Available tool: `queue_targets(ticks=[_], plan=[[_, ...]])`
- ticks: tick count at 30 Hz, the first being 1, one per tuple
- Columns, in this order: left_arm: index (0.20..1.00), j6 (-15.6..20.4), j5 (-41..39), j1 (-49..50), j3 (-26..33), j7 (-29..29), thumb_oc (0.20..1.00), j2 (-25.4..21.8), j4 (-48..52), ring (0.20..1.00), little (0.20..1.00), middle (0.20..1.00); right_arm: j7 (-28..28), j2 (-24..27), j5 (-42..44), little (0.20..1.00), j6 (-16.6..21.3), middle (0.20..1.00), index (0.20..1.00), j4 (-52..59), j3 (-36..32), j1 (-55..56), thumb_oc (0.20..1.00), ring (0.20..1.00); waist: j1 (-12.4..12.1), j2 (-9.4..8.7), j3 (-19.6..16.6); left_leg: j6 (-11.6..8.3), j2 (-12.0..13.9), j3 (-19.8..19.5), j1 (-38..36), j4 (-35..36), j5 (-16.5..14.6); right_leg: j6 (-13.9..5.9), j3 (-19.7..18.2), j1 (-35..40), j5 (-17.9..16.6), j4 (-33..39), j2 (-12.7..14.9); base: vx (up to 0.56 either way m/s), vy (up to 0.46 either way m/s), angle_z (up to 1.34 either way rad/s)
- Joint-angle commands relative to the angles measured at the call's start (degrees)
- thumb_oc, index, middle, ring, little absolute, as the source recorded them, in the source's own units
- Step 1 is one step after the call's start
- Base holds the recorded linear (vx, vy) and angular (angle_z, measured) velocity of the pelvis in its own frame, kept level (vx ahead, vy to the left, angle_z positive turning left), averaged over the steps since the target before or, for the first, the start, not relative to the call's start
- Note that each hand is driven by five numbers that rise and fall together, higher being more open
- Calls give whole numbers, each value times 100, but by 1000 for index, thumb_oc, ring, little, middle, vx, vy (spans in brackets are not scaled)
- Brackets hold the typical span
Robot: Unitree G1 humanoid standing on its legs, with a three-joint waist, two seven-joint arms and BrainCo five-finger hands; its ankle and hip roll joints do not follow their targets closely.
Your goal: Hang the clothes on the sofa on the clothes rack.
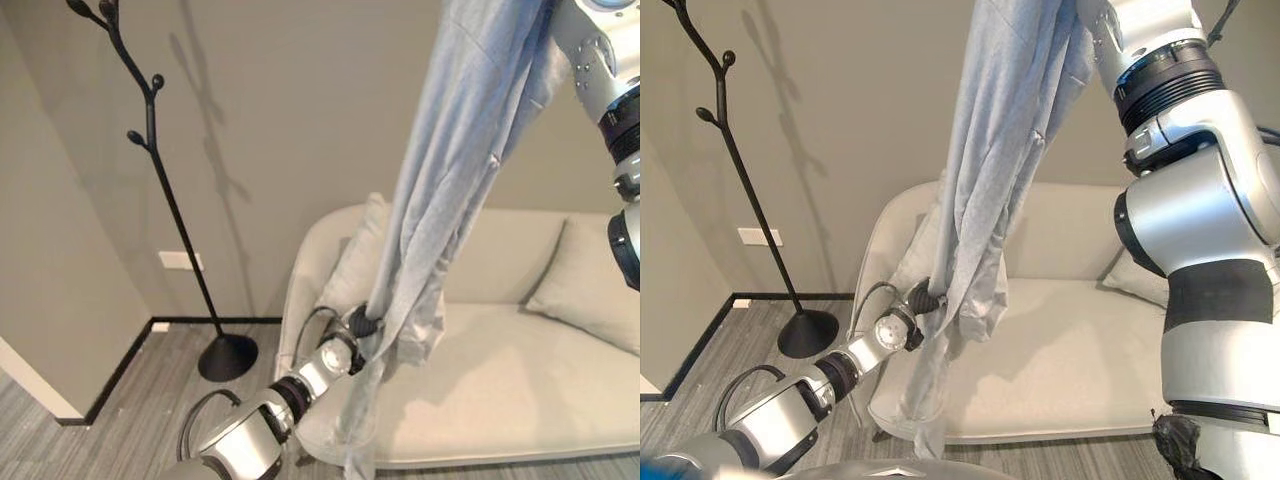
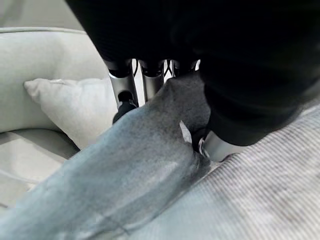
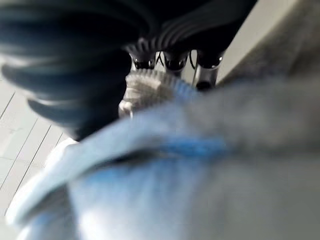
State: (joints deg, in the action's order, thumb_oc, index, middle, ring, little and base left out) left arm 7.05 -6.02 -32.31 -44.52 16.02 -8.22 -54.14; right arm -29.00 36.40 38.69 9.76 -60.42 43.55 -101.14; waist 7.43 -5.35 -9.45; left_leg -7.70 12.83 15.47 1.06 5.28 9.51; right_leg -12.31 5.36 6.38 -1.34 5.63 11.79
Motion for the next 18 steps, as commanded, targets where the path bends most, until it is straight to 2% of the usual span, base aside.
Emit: queue_targets(ticks=[1, 3, 4, 7, 10, 11, 12, 13, 14, 16, 18], plan=[[200, 280, -161, -425, 307, 469, 200, 68, -119, 200, 200, 200, -95, 582, -459, 200, 169, 200, 200, -260, 609, -1609, 200, 200, -261, -174, -23, -481, 516, -279, 408, -28, 125, 121, 118, 240, 130, -198, 148, 0, 0, 0], [200, 321, -234, -484, 560, 765, 200, -3, 63, 200, 200, 200, -177, 775, -680, 200, 193, 200, 200, 342, 615, -1359, 200, 200, -235, -147, -1, -473, 522, -264, 397, -28, 132, 123, 99, 218, 130, -199, 138, 0, 0, 0], [200, 345, -228, -549, 776, 1037, 200, -37, 236, 200, 200, 200, -263, 980, -790, 200, 284, 200, 200, 1112, 539, -1067, 200, 200, -194, -96, 20, -464, 528, -234, 379, -28, 133, 125, 76, 192, 137, -207, 142, -9, 10, -5], [200, 312, 100, -600, 1098, 1541, 200, -205, 710, 200, 200, 200, -415, 1437, -1127, 200, 403, 200, 200, 2531, 259, -426, 200, 200, -160, -6, 65, -448, 539, -188, 362, -28, 128, 126, 26, 172, 143, -212, 151, -10, 18, -10], [200, 292, 744, -283, 1570, 2011, 200, -696, 1878, 200, 200, 200, -489, 2158, -1606, 200, 538, 200, 200, 3989, -327, 576, 200, 200, -218, 93, 118, -429, 531, -153, 342, -28, 104, 115, 20, 176, 151, -211, 168, 7, 20, -7], [200, 261, 760, -239, 1563, 2007, 200, -724, 1933, 200, 200, 200, -498, 2170, -1630, 200, 515, 200, 200, 4051, -404, 668, 200, 200, -217, 71, 107, -429, 535, -152, 335, -28, 103, 115, 19, 180, 150, -211, 165, 0, 18, -4], [200, 273, 1363, 81, 1992, 2188, 200, -1157, 2763, 200, 200, 200, -494, 2574, -2023, 200, 600, 200, 200, 4765, -896, 1426, 200, 200, -311, 142, 153, -397, 524, -151, 362, -28, 125, 110, 33, 174, 131, -205, 170, 0, 0, 0], [200, 260, 1638, 284, 2182, 2225, 200, -1356, 3121, 200, 200, 200, -481, 2714, -2186, 200, 600, 200, 200, 5077, -1171, 1807, 200, 200, -349, 134, 152, -394, 518, -150, 361, -28, 117, 108, 45, 189, 138, -203, 175, 0, 0, 0], [200, 241, 1647, 321, 2178, 2214, 200, -1379, 3158, 200, 200, 200, -482, 2711, -2202, 200, 584, 200, 200, 5120, -1245, 1895, 200, 200, -343, 107, 131, -412, 516, -151, 338, -28, 75, 105, 49, 215, 166, -196, 178, 45, 10, -1], [200, 235, 2172, 582, 2520, 2334, 200, -1705, 3615, 200, 200, 200, -426, 2905, -2424, 200, 619, 200, 200, 5487, -1567, 2405, 200, 200, -429, 134, 178, -406, 498, -147, 340, -28, 57, 93, 86, 246, 181, -192, 199, 23, 5, -1], [200, 172, 2599, 1049, 2887, 2331, 200, -1979, 4252, 200, 200, 200, -377, 2905, -2708, 200, 593, 200, 200, 6079, -2219, 3319, 200, 200, -482, 127, 206, -387, 485, -151, 344, -33, 35, 77, 124, 272, 174, -179, 221, 12, 19, 1]])
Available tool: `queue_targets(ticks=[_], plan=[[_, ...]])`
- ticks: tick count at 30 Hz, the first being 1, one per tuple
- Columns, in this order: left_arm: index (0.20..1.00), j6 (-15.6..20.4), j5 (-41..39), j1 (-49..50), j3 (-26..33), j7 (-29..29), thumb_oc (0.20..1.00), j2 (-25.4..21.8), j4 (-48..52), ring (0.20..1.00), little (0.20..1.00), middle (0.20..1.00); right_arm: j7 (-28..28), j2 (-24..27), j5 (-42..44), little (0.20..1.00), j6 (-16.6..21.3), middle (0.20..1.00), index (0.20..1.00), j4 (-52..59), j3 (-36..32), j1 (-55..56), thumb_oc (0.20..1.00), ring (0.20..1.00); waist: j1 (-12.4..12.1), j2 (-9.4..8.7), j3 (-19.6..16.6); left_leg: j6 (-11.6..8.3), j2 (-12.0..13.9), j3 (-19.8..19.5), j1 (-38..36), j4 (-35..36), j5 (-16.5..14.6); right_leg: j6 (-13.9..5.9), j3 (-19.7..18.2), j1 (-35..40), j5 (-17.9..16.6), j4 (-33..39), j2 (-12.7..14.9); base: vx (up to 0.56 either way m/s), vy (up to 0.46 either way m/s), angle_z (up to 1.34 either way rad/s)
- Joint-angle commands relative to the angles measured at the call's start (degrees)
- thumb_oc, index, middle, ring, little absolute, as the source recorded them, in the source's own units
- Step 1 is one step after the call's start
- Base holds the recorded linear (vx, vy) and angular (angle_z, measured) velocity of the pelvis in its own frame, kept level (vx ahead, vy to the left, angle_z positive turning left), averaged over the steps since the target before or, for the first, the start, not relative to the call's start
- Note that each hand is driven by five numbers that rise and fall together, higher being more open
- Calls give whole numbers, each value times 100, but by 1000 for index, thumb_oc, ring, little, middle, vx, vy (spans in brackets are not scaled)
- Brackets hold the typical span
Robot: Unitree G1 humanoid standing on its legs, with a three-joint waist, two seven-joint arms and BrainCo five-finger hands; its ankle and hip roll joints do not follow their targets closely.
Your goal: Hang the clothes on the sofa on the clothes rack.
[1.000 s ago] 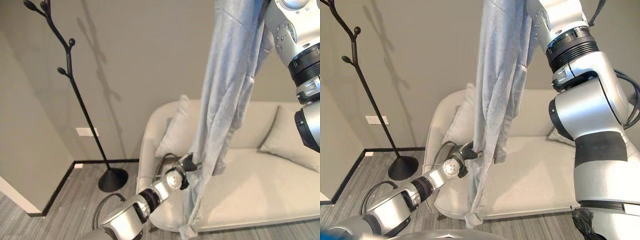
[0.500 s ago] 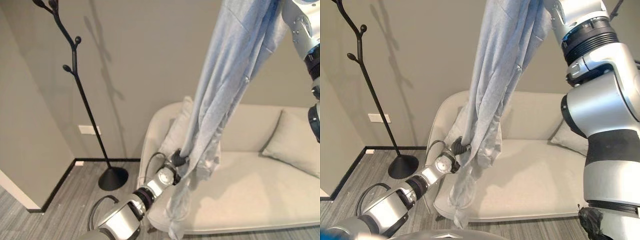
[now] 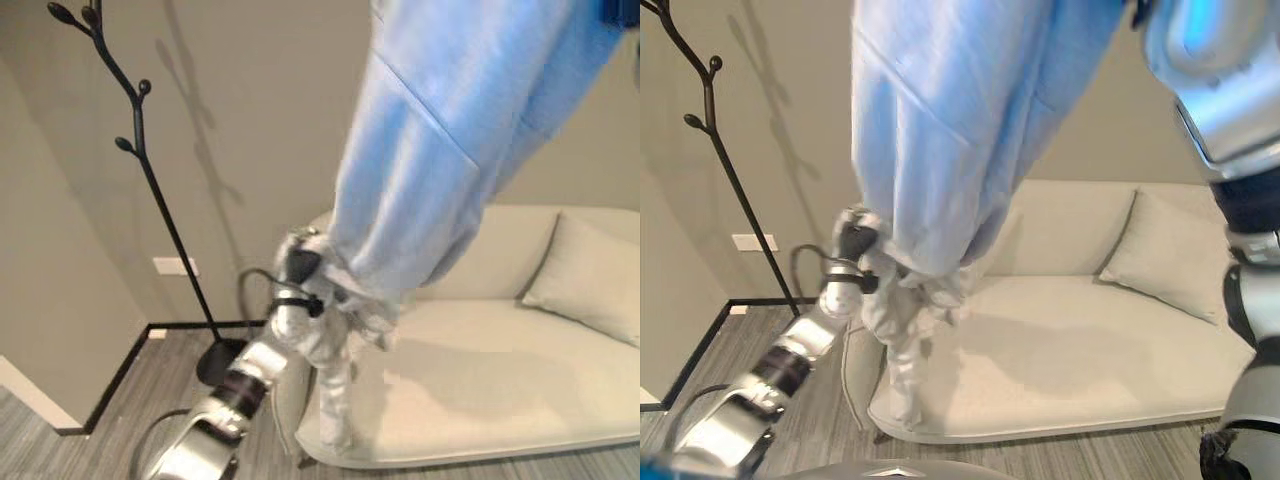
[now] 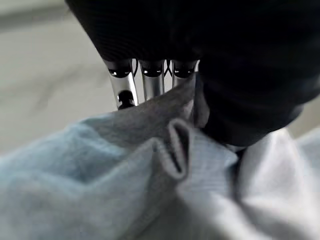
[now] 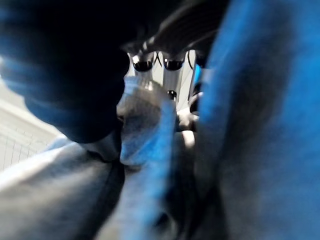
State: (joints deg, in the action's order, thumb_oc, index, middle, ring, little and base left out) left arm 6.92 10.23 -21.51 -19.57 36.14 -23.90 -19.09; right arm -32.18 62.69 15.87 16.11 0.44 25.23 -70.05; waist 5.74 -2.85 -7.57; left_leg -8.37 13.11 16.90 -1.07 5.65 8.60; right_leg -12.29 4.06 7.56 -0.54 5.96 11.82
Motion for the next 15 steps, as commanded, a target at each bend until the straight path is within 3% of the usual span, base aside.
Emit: queue_targets(ticks=[1, 2, 5, 6, 8, 9, 12, 14, 15], plan=[[200, 206, 1144, 86, 536, 315, 200, -496, 940, 200, 200, 200, -24, 299, -490, 200, -32, 200, 200, 122, -533, 435, 200, 200, -342, -97, 46, -313, 443, -292, 560, -88, 103, 69, 271, 170, 98, -205, 237, 15, 60, 1], [200, 200, 1448, 341, 781, 266, 200, -705, 1407, 200, 200, 200, 4, 210, -648, 200, -52, 200, 200, 466, -1039, 1111, 200, 200, -403, -152, 88, -277, 411, -318, 619, -250, 33, 58, 280, 192, 76, -211, 281, -5, 59, 6], [200, 211, 1667, 404, 879, 262, 200, -855, 1732, 200, 200, 200, 18, 53, -706, 200, -84, 200, 200, 625, -1311, 1453, 200, 200, -479, -241, 186, -235, 371, -407, 876, -732, -189, 61, 293, 206, 63, -226, 358, -46, 50, 12], [200, 254, 1829, 413, 908, 242, 200, -950, 1951, 200, 200, 200, 23, -66, -785, 200, -140, 200, 200, 668, -1419, 1596, 200, 200, -559, -305, 326, -174, 319, -526, 1180, -1262, -441, 56, 315, 197, 40, -264, 453, -98, 105, 20], [200, 255, 1904, 415, 928, 224, 200, -987, 2064, 200, 200, 200, 17, -149, -840, 200, -177, 200, 200, 704, -1491, 1668, 200, 200, -580, -321, 370, -127, 295, -577, 1319, -1508, -584, 49, 323, 190, 35, -276, 498, -60, 129, 26], [200, 292, 1971, 398, 885, 243, 200, -973, 2150, 200, 200, 200, 61, -476, -780, 200, -146, 200, 200, 813, -1545, 1857, 200, 200, -612, -322, 446, -11, 218, -629, 1480, -1857, -872, 4, 315, 148, -10, -315, 634, -32, 188, 24], [200, 253, 1901, 367, 795, 222, 200, -934, 2096, 200, 200, 200, 291, -883, -268, 200, -91, 200, 200, 919, -1464, 2194, 200, 200, -598, -350, 478, 136, 118, -602, 1512, -2071, -1100, -31, 221, 2, -167, -430, 801, -23, 203, -7], [200, 171, 1808, 342, 498, 37, 200, -871, 1961, 200, 200, 200, 1060, -1046, 1221, 200, -24, 200, 200, 1147, -1003, 2928, 200, 200, -555, -442, 540, 296, -91, -525, 1367, -1887, -1145, -57, 102, -335, -691, -871, 995, -18, 247, -13], [200, 135, 1792, 411, 423, -86, 200, -877, 2042, 200, 200, 200, 1429, -958, 1886, 200, 259, 200, 200, 1479, -1029, 3133, 200, 200, -534, -439, 557, 353, -149, -520, 1298, -1752, -1125, -57, 116, -439, -815, -1050, 1028, -21, 200, -8]])
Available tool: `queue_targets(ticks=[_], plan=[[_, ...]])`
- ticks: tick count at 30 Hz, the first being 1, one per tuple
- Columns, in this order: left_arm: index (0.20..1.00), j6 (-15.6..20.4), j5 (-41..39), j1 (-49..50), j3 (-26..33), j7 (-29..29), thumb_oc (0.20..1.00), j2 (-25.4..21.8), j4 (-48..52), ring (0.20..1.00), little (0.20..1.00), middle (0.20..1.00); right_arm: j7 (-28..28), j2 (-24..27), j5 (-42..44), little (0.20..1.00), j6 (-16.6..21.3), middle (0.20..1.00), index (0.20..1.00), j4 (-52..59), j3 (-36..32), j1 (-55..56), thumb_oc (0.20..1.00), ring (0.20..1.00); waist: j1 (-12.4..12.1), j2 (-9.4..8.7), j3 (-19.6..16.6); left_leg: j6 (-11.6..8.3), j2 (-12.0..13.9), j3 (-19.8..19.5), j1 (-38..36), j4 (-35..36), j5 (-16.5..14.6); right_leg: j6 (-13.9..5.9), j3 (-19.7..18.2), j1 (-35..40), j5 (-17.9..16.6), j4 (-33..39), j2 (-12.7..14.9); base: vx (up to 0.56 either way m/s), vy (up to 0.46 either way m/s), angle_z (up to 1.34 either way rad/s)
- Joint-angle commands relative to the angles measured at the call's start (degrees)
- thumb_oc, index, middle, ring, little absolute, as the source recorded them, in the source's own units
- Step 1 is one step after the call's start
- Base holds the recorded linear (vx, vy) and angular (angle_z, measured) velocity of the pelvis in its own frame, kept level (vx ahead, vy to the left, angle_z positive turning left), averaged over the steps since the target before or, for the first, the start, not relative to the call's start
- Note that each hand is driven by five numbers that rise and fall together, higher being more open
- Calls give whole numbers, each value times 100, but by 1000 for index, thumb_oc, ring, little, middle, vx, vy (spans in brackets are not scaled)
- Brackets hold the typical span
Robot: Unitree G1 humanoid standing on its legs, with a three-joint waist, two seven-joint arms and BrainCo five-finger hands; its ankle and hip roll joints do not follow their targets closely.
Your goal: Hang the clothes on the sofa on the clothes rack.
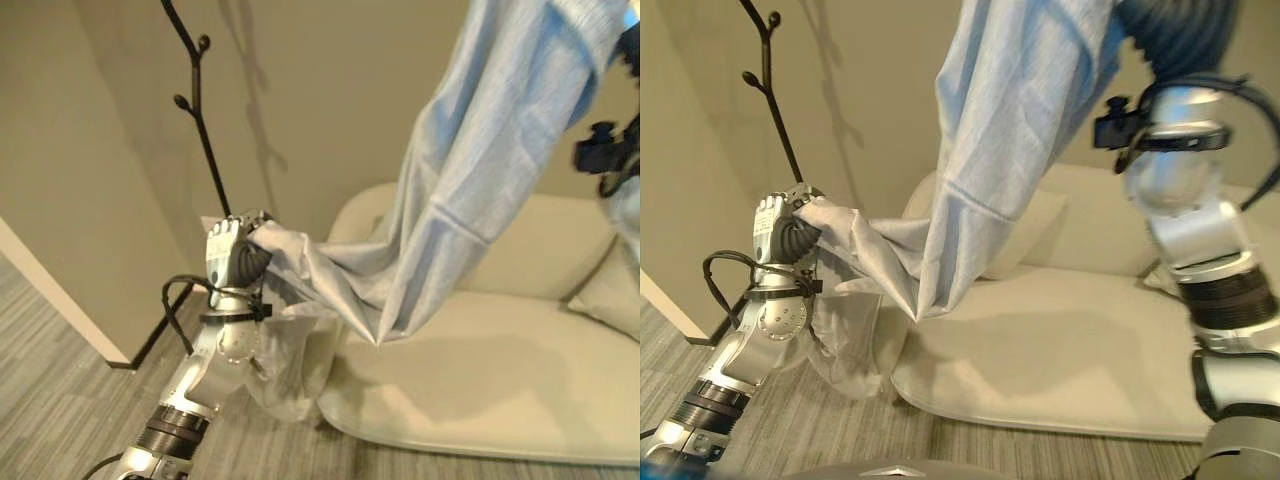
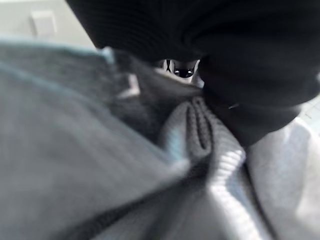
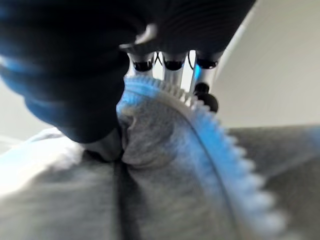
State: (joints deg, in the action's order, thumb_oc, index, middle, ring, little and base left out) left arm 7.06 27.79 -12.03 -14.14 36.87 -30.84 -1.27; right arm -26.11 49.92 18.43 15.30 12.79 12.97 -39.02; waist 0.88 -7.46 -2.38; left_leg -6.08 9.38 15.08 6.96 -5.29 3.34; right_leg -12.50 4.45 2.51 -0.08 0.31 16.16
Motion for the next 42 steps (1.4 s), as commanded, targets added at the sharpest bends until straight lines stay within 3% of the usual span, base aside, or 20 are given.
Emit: queue_targets(ticks=[1, 5, 10, 11, 12, 16, 17, 22, 37, 40, 42], plan=[[200, 90, -36, -543, -239, -300, 200, -166, 251, 200, 200, 200, 922, 355, 1831, 200, 183, 200, 200, 155, 292, 290, 200, 200, -60, -21, 60, 170, 136, -332, 425, -473, -542, -34, 77, -41, -987, -664, 602, -14, 115, 0], [200, 59, -160, -530, -463, -504, 200, -155, 218, 200, 200, 200, 1199, 880, 2338, 200, 16, 200, 200, 119, 360, 507, 200, 200, -18, -93, 145, 317, -154, -303, 87, 139, -368, -58, 144, -252, -1374, -1121, 707, 3, 149, 6], [200, 86, -117, -413, -556, -704, 200, 4, 253, 200, 200, 200, 1319, 903, 2715, 200, 242, 200, 200, 8, -51, 833, 200, 200, 10, -164, 56, 377, -375, -322, -116, 500, -293, -159, 173, -126, -1560, -1040, 773, 56, 63, 15], [200, 387, -2302, 640, -491, -2148, 200, 466, -2163, 200, 200, 200, 697, 1964, 702, 200, 74, 200, 200, -1681, -248, -1679, 200, 200, 40, 7, -17, 534, -879, -643, -889, 803, -587, 457, 105, -239, 57, -276, -980, 7, -2, 17], [200, 381, -2371, 678, -470, -2173, 200, 502, -2177, 200, 200, 200, 717, 1940, 744, 200, 69, 200, 200, -1726, -202, -1679, 200, 200, 14, -20, -64, 510, -871, -618, -896, 816, -592, 458, 47, -208, -7, -58, -1059, 0, 0, 0], [200, 330, -2501, 723, -541, -2178, 200, 585, -2213, 200, 200, 200, 746, 1582, 1286, 200, 84, 200, 200, -2017, 76, -1767, 200, 200, -30, -21, -110, 488, -816, -530, -921, 826, -579, 501, -21, -147, -198, 212, -1141, -76, -55, -20], [200, 256, -2643, 718, -570, -2216, 200, 676, -2298, 200, 200, 200, 1017, 1404, 1759, 200, -79, 200, 200, -1946, 376, -1631, 200, 200, -18, -28, -124, 473, -772, -498, -947, 864, -538, 531, -44, -141, -222, 248, -1183, -30, -25, -19], [200, 130, -2682, 759, -653, -2289, 200, 680, -2225, 200, 200, 200, 1249, 1477, 2002, 200, -491, 200, 200, -1941, 827, -1393, 200, 200, -7, -34, -103, 443, -697, -486, -1014, 883, -488, 576, -29, -120, -238, 260, -1233, -33, -32, -6], [200, 118, -2993, 1072, -266, -2120, 200, 633, -2251, 200, 200, 200, 1243, 1655, 2380, 200, -15, 200, 200, -2094, 1586, -3081, 200, 200, -178, -134, -113, 314, -564, -798, -1088, 957, -366, 689, 197, 38, -115, 282, -1348, 11, -25, 6], [200, 137, -2839, 1063, -45, -1850, 200, 539, -2254, 200, 200, 200, 1247, 1547, 2453, 200, 98, 200, 200, -2059, 1834, -3476, 200, 200, -218, -177, -127, 289, -535, -810, -1109, 958, -365, 708, 213, 63, -85, 276, -1378, 19, -28, 12], [200, 97, -2304, 1023, 345, -1285, 200, 212, -2110, 200, 200, 200, 1253, 1381, 2564, 200, 203, 200, 200, -2027, 2012, -3731, 200, 200, -291, -214, -128, 281, -503, -846, -1118, 846, -434, 735, 210, 93, -44, 263, -1409, 29, -47, 3]])
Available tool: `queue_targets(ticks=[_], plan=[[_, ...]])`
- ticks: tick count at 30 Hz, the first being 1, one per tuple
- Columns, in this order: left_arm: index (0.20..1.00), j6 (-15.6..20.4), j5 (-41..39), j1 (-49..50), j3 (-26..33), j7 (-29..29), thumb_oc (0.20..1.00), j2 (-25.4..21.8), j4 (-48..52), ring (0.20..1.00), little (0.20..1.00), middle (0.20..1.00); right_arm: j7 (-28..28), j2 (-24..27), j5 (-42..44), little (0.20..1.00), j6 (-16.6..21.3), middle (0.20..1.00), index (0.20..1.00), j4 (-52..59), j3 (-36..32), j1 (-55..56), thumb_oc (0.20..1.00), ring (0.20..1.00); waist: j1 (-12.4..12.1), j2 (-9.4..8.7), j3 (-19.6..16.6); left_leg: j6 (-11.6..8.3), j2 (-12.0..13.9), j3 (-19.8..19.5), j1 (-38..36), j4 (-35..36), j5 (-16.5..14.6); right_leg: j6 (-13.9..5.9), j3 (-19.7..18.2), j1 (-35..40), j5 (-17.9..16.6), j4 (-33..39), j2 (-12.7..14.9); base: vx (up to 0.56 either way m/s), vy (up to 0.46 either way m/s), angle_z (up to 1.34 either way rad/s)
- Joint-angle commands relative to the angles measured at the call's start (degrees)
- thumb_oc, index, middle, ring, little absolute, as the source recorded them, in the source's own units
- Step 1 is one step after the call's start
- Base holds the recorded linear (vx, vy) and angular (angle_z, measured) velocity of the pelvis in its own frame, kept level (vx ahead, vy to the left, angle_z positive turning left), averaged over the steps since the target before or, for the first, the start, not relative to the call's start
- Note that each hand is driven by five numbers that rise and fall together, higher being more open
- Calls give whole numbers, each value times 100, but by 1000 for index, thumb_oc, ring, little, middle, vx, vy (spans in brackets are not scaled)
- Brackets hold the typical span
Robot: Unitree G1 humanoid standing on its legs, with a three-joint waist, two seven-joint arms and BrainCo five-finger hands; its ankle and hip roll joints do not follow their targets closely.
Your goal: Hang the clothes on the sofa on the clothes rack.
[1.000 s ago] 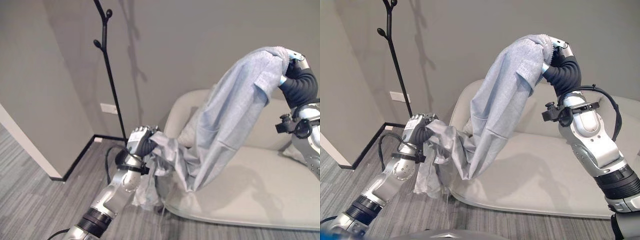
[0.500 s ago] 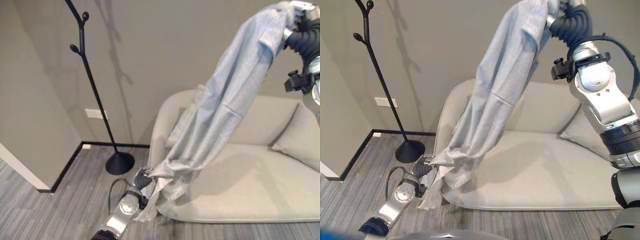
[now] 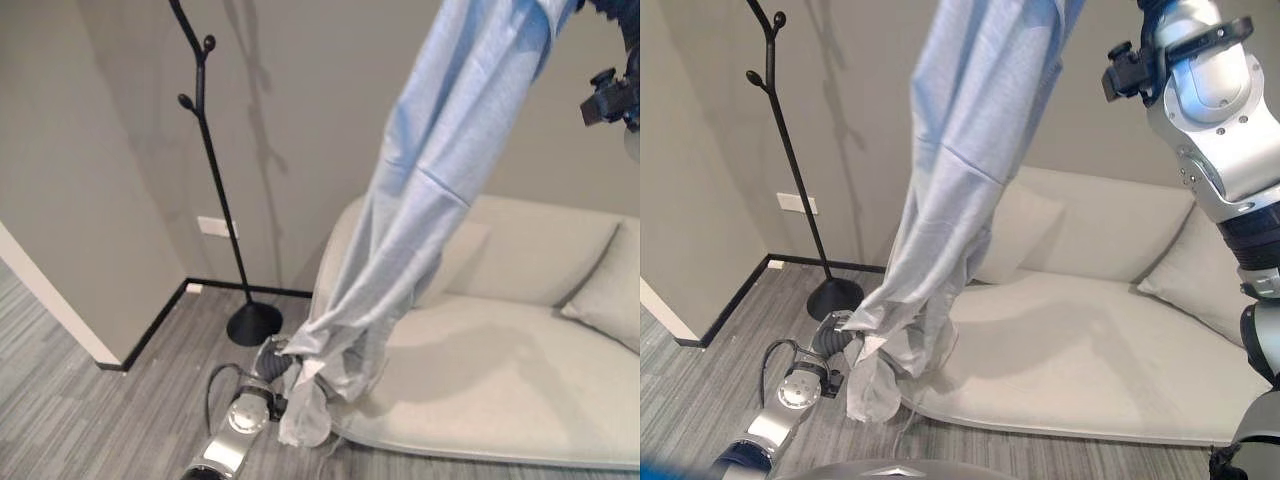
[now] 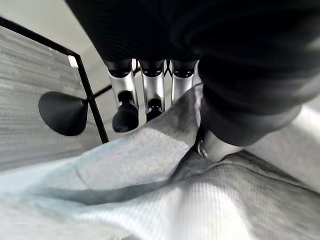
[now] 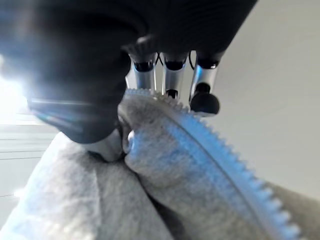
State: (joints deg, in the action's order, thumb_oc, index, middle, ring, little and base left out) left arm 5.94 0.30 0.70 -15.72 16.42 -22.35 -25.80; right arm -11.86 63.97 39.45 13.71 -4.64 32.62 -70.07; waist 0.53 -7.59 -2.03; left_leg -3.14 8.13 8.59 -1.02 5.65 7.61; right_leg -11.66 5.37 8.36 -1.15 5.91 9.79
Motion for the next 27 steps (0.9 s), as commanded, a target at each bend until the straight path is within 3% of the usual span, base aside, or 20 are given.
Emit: queue_targets(ticks=[1, 5, 6, 11, 14, 16, 17, 18, 21, 22, 23, 25, 26, 27], plan=[[200, 199, 544, -252, 718, 941, 200, -758, 427, 200, 200, 200, -184, -48, 476, 200, 394, 200, 200, -264, 48, -664, 200, 200, -285, -202, -136, -14, -366, -218, -274, -376, -891, 669, 113, -485, 84, -312, -772, -6, -52, -1], [200, 119, 1016, -308, 1417, 1450, 200, -1243, 850, 200, 200, 200, -214, -145, 437, 200, 467, 200, 200, -213, -7, -770, 200, 200, -377, -250, 51, -21, -391, -347, 120, -1107, -1098, 731, 204, -505, 117, -407, -703, -57, -12, 8], [200, 114, 1206, -421, 1861, 1759, 200, -1456, 1105, 200, 200, 200, -260, -182, 352, 200, 492, 200, 200, -256, -92, -763, 200, 200, -474, -233, 160, -69, -394, -321, 305, -1371, -1134, 750, 306, -479, 147, -450, -652, -51, 63, 31], [200, 69, 1514, -638, 2414, 2334, 200, -1770, 1344, 200, 200, 200, -349, -143, 141, 200, 478, 200, 200, -84, -179, -615, 200, 200, -380, -157, 131, -248, 119, 56, 318, -1193, -895, 662, 565, -469, 215, -582, -445, 29, 148, 51], [200, 112, 1612, -835, 2483, 2674, 200, -1818, 1477, 200, 200, 200, -352, 133, 49, 200, 425, 200, 200, 155, 32, -640, 200, 200, -261, -64, 91, -453, 999, 225, 148, -638, -164, 536, 664, -563, 379, -831, -49, 103, 379, 33], [200, 151, 1621, -940, 2376, 2787, 200, -1791, 1470, 200, 200, 200, -396, 329, 39, 200, 466, 200, 200, 140, 149, -684, 200, 200, -208, 11, 88, -651, 1555, 317, 127, -262, 658, 453, 664, -640, 458, -974, 117, 75, 339, 6], [200, 152, 1621, -946, 2372, 2789, 200, -1788, 1465, 200, 200, 200, -396, 332, 40, 200, 466, 200, 200, 139, 155, -689, 200, 200, -209, 19, 85, -655, 1560, 318, 121, -238, 676, 457, 665, -647, 461, -980, 110, 139, 445, 28], [200, 155, 1545, -1046, 2274, 2876, 200, -1750, 1350, 200, 200, 200, -435, 403, 32, 200, 478, 200, 200, 114, 188, -673, 200, 200, -174, 84, 45, -883, 1909, 191, 156, -107, 1189, 352, 649, -642, 457, -986, 294, 175, 480, 30], [200, 182, 1529, -1129, 2177, 2952, 200, -1751, 1287, 200, 200, 200, -461, 449, 9, 200, 500, 200, 200, 198, 174, -644, 200, 200, -167, 162, -24, -1098, 2115, -6, 243, -65, 1471, 217, 642, -550, 396, -905, 509, 201, 454, -5], [200, 193, 1613, -1090, 2167, 3057, 200, -1829, 1387, 200, 200, 200, -445, 392, -59, 200, 511, 200, 200, 300, 157, -667, 200, 200, -236, 193, -72, -1172, 2051, -414, 297, -132, 1384, 73, 569, -379, 179, -627, 732, 365, 685, -9], [200, 163, 1727, -1025, 2195, 3047, 200, -1839, 1446, 200, 200, 200, -421, 334, -57, 200, 572, 200, 200, 368, 80, -610, 200, 200, -290, 227, -82, -1167, 1951, -613, 310, -329, 1082, 28, 514, -329, 80, -551, 825, 345, 670, 4], [200, 194, 2027, -1023, 2195, 2992, 200, -1871, 1682, 200, 200, 200, -443, 359, -181, 200, 580, 200, 200, 579, -309, -155, 200, 200, -199, 301, -102, -1147, 1752, -546, 585, -911, 47, -110, 629, -100, -192, -321, 1155, 224, 509, 14], [200, 195, 2167, -1031, 2138, 2988, 200, -1907, 1777, 200, 200, 200, -436, 346, -302, 200, 582, 200, 200, 714, -584, 158, 200, 200, -197, 288, -72, -1099, 1587, -488, 737, -1255, -356, -169, 657, -14, -513, -240, 1336, 154, 379, 22], [200, 192, 2179, -1036, 2117, 2989, 200, -1926, 1783, 200, 200, 200, -440, 350, -322, 200, 570, 200, 200, 760, -684, 267, 200, 200, -210, 235, -78, -1075, 1549, -497, 792, -1372, -434, -196, 662, 9, -559, -187, 1376, 156, 609, 45]])
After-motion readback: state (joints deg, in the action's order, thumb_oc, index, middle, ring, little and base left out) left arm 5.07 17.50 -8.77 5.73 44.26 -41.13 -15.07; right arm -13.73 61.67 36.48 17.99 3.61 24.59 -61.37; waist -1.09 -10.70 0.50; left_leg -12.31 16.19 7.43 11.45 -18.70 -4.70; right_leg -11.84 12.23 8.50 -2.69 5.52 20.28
